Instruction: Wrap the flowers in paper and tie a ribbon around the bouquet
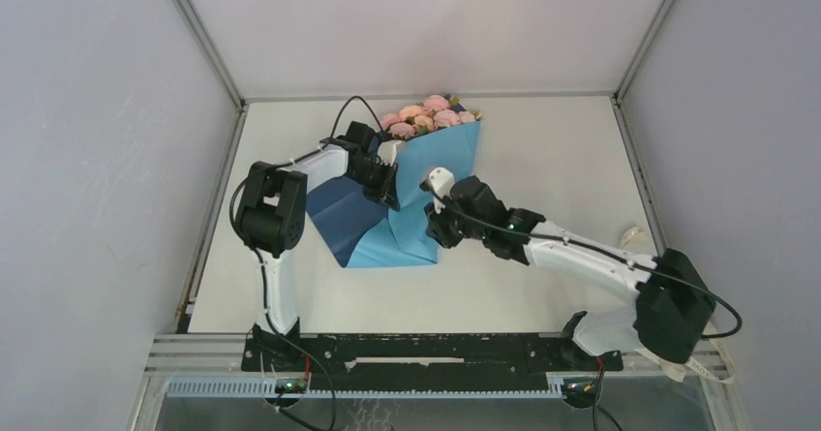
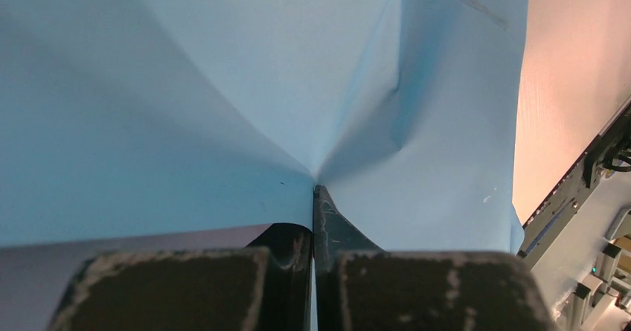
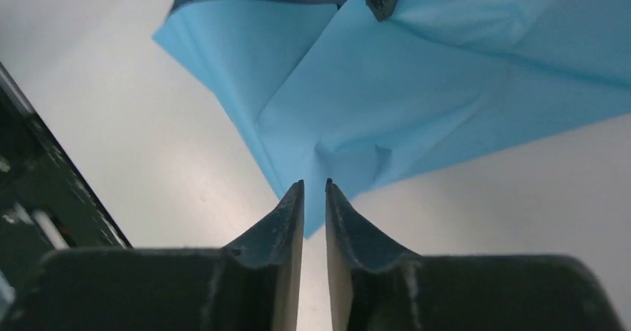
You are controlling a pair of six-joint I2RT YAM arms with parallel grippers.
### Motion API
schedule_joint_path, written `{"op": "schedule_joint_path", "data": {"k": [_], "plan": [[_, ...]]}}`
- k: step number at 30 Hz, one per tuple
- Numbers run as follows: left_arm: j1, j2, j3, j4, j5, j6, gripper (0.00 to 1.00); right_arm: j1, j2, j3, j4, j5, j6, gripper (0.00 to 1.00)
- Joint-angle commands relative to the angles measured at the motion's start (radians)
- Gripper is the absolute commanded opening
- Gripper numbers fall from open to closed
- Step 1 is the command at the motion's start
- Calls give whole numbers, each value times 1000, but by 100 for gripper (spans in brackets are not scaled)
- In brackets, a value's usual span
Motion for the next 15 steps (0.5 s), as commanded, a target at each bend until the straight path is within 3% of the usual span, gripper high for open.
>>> {"op": "schedule_joint_path", "data": {"k": [1, 6, 11, 15], "plan": [[7, -43, -30, 11, 14, -6, 0, -64, 117, -11, 266, -211, 245, 18], [7, -48, -34, 6, 16, -1, 0, -114, 273, -27, 352, -291, 363, 0], [7, -58, -31, 7, 4, 6, 0, -122, 332, -151, 364, -292, 420, 0], [7, -59, -35, 2, -8, 21, 0, -108, 240, -319, 384, -295, 491, 0]]}}
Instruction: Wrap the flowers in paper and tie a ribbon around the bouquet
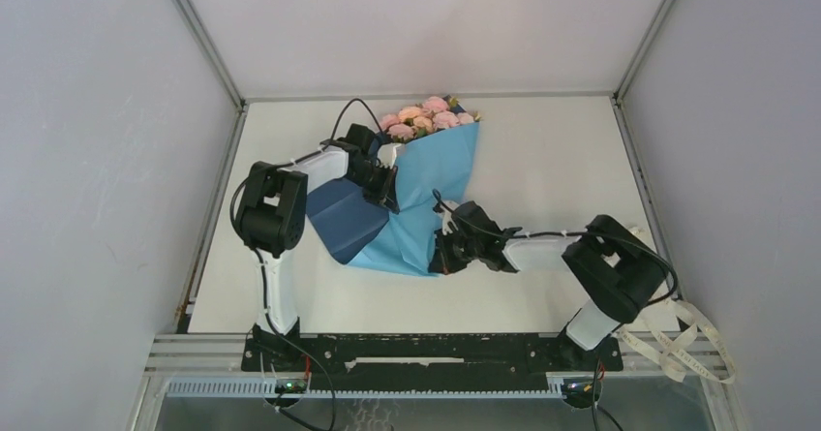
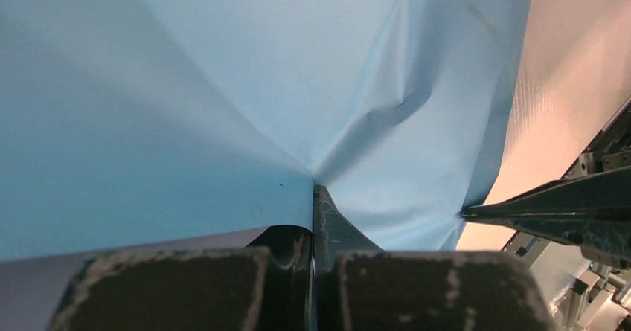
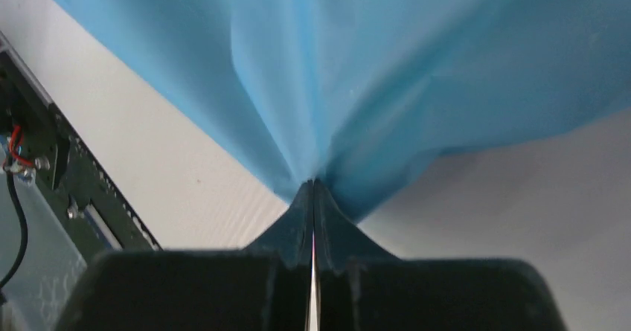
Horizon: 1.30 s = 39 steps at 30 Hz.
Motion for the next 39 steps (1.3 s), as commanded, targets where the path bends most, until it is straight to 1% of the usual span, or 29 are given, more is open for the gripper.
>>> {"op": "schedule_joint_path", "data": {"k": [1, 3, 5, 7, 8, 10, 13, 18, 20, 22, 25, 29, 32, 34, 36, 39], "plan": [[6, -58, -15, -2, -5, 24, 0, 17, -119, -138, 22, -24, 110, 0], [6, -62, -21, -4, -1, 32, 0, 37, -192, -159, -53, -5, 107, 0], [3, -67, -32, -1, 5, 33, 0, 30, -265, -160, -96, -25, 97, 0], [0, -73, -44, 3, 8, 33, 0, -30, -337, -156, -99, -92, 96, 0], [0, -76, -49, 7, 8, 32, 0, -79, -361, -143, -93, -124, 95, 0], [-1, -81, -54, 15, 9, 28, 0, -135, -367, -82, -98, -134, 79, 0], [-4, -84, -56, 18, 11, 21, 0, -166, -278, 48, -94, -158, 39, 0], [-12, -93, -66, 25, 5, 18, 0, -186, -40, 167, 31, -223, 77, 0], [-12, -94, -66, 25, 3, 17, 0, -193, 32, 179, 43, -221, 88, 0], [-12, -92, -67, 24, 5, 15, 0, -204, 86, 174, 18, -200, 88, 0], [-12, -92, -73, 24, 12, 14, 0, -220, 115, 119, -17, -164, 90, 0], [-12, -93, -76, 25, 20, 16, 0, -240, 47, -1, -64, -104, 100, 0], [-16, -93, -77, 25, 25, 21, 0, -258, -47, -51, -147, -72, 90, 0], [-23, -96, -79, 25, 21, 26, 0, -272, -127, -55, -182, -69, 76, 0], [-30, -99, -80, 26, 22, 30, 0, -297, -173, -38, -180, -83, 65, 0], [-45, -103, -79, 25, 27, 32, 0, -326, -154, 49, -168, -102, 37, 0]]}}
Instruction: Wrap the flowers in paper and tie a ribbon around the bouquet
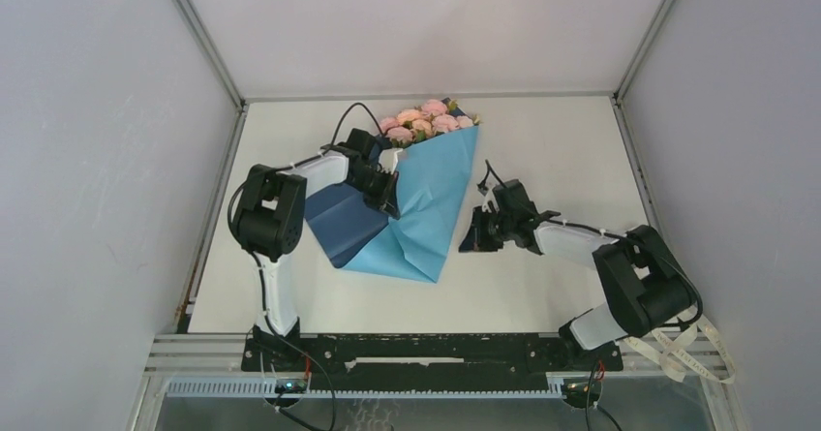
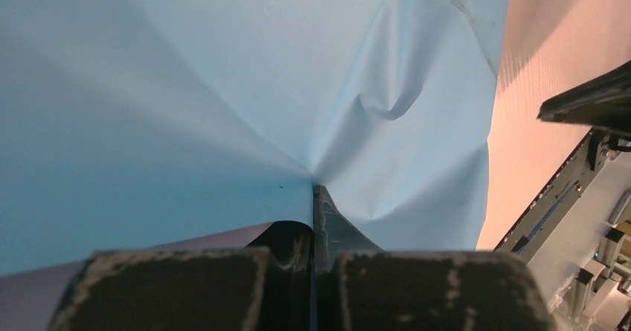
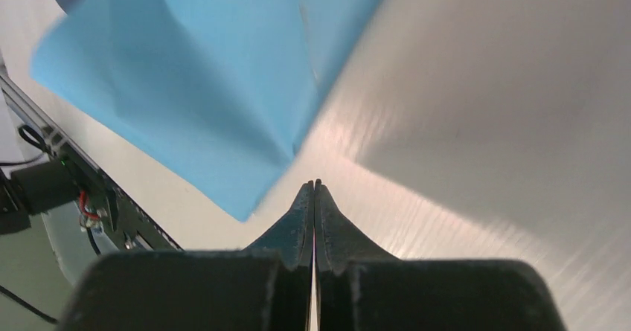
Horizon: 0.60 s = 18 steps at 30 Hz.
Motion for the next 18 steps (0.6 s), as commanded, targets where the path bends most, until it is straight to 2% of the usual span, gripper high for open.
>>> {"op": "schedule_joint_path", "data": {"k": [1, 6, 9, 15, 18], "plan": [[-27, -65, -12, 3, 17, 22, 0, -39, 13, 146, 9, -4, -54, 0], [-31, -65, -4, -7, -4, 21, 0, -56, 228, 339, 106, -69, -32, 0], [-31, -72, -8, -8, -17, 26, 0, -97, 349, 399, 93, -67, -4, 0], [-31, -72, -7, -11, -61, 40, 0, -252, 440, 428, 82, -22, 43, 0], [-31, -61, -2, -19, -64, 48, 0, -315, 486, 492, 71, -42, 50, 0]]}}
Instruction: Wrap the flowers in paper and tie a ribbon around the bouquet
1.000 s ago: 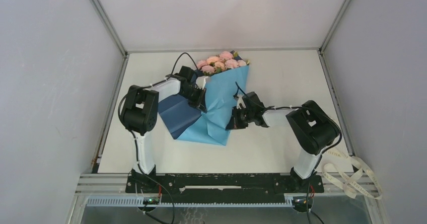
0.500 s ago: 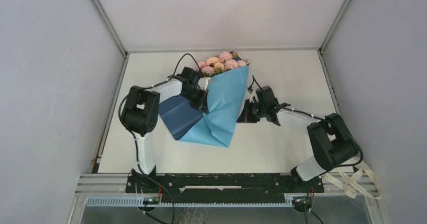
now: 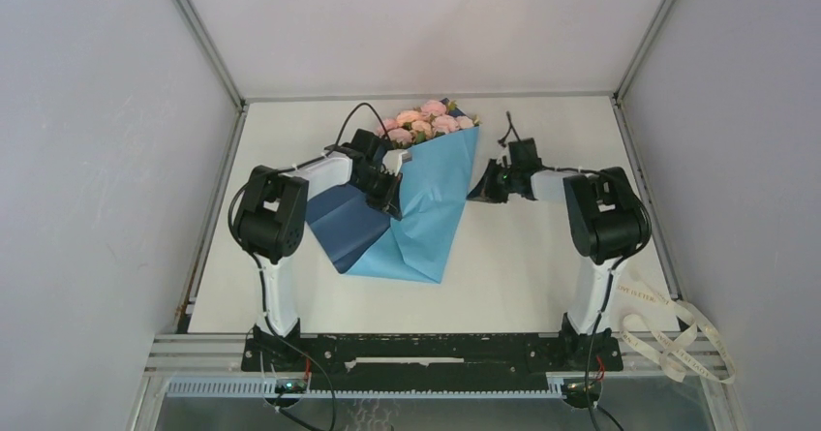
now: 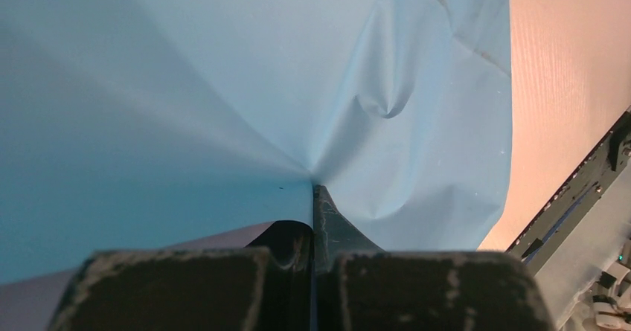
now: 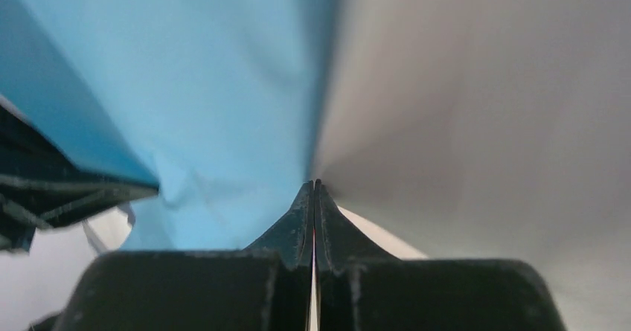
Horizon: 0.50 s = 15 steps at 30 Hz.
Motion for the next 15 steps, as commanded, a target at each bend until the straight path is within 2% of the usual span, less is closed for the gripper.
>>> {"op": "schedule_joint_path", "data": {"k": [1, 3, 6, 7, 10, 11, 12, 15], "plan": [[-2, -46, 0, -20, -27, 41, 0, -94, 58, 112, -43, 36, 12, 0], [-3, -45, 2, -20, -26, 42, 0, -126, 84, 166, -83, 43, 13, 0], [-3, -44, 4, -21, -27, 42, 0, -165, 86, 208, -49, -7, 12, 0], [-4, -44, 5, -22, -27, 42, 0, -170, 78, 209, -22, -41, 8, 8], [-3, -40, 4, -22, -29, 41, 0, -179, 65, 209, 62, -141, 10, 47], [-3, -38, 4, -22, -26, 43, 0, -178, 72, 206, 89, -190, 18, 55], [-3, -36, 5, -21, -24, 42, 0, -175, 78, 198, 120, -221, 31, 59], [-3, -31, 7, -23, -17, 42, 0, -144, 125, 195, 208, -267, 64, 63]]}}
